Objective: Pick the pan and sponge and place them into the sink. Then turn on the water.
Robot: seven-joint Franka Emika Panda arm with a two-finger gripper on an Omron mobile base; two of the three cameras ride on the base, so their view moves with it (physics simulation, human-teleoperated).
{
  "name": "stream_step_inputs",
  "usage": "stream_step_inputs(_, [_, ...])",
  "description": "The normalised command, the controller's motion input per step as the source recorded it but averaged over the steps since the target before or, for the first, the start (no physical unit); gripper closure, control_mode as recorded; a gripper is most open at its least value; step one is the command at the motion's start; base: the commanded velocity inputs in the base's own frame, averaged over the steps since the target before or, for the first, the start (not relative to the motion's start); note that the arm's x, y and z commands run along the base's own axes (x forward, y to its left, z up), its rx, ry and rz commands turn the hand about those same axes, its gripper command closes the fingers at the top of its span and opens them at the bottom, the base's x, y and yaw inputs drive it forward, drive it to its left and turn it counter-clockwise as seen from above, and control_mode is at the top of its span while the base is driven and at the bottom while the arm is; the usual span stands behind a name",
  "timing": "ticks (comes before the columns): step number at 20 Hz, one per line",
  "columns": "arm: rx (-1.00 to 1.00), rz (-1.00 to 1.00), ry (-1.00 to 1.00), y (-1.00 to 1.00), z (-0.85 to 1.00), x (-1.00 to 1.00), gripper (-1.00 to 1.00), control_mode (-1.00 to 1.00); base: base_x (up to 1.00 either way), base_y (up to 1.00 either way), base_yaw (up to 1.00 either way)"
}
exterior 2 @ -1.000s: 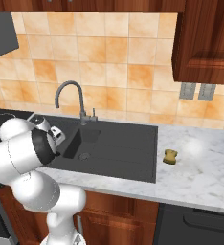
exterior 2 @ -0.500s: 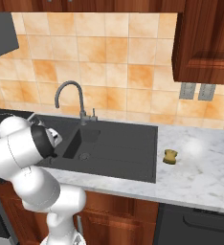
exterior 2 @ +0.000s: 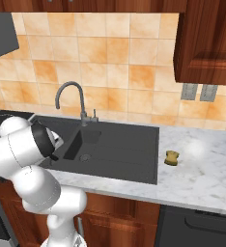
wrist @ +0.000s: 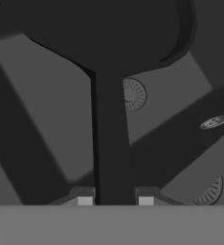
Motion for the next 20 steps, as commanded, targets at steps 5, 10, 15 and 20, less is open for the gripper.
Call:
stream_step_inputs(5, [0.00, -0.01, 0.00, 0.13, -0.14, 0.05, 1.00, -1.00, 0.00, 0.00, 0.00])
stream_step_inputs(10, [0.00, -0.01, 0.00, 0.14, -0.14, 0.06, -1.00, -1.00, 0.00, 0.00, 0.00])
stream_step_inputs(15, [0.00, -0.02, 0.00, 0.10, -0.12, 0.10, -1.00, -1.00, 0.00, 0.00, 0.00])
stream_step_inputs(20, [0.00, -0.02, 0.00, 0.02, -0.02, 0.05, -1.00, -1.00, 0.00, 0.00, 0.00])
